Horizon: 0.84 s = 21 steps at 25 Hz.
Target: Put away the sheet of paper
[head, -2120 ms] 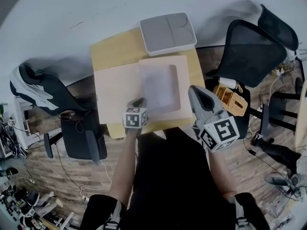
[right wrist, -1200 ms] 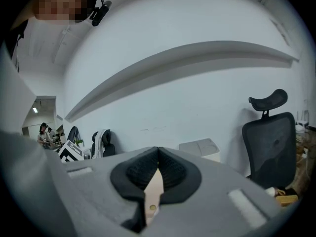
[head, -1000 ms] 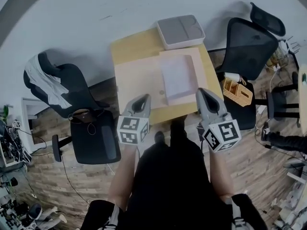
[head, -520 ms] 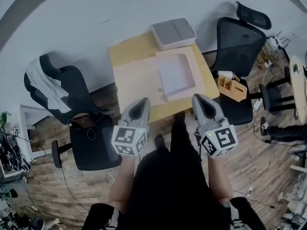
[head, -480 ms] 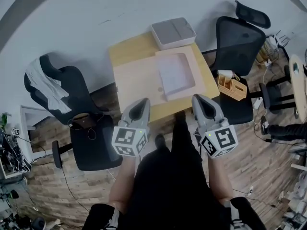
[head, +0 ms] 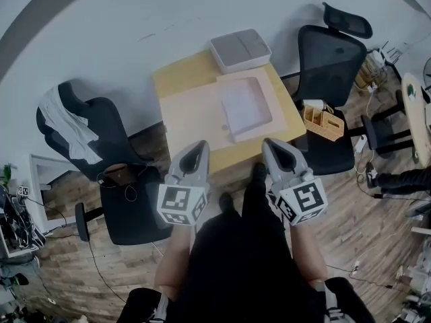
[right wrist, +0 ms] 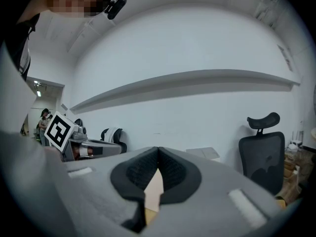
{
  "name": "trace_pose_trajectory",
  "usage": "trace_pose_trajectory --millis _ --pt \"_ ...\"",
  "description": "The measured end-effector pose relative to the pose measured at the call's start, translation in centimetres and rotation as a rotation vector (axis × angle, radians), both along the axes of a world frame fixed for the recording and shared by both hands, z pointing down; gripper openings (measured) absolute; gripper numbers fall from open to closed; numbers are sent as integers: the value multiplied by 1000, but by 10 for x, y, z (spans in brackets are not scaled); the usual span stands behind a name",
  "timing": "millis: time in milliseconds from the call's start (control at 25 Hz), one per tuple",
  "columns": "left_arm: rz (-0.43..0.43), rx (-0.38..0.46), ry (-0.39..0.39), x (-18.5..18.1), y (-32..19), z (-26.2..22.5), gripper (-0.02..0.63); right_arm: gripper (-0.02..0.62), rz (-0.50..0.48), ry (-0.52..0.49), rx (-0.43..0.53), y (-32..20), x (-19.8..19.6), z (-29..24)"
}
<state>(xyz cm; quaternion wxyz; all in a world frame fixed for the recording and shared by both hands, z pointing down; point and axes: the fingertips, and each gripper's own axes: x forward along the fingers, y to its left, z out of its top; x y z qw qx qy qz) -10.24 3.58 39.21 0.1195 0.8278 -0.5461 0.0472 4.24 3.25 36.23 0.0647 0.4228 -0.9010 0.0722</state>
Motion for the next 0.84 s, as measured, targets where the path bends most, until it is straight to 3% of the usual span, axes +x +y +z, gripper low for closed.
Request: trace_pose_trajectory --millis 840 --pt "28 22 -15 9 -10 -8 8 0 7 1 17 -3 3 -8"
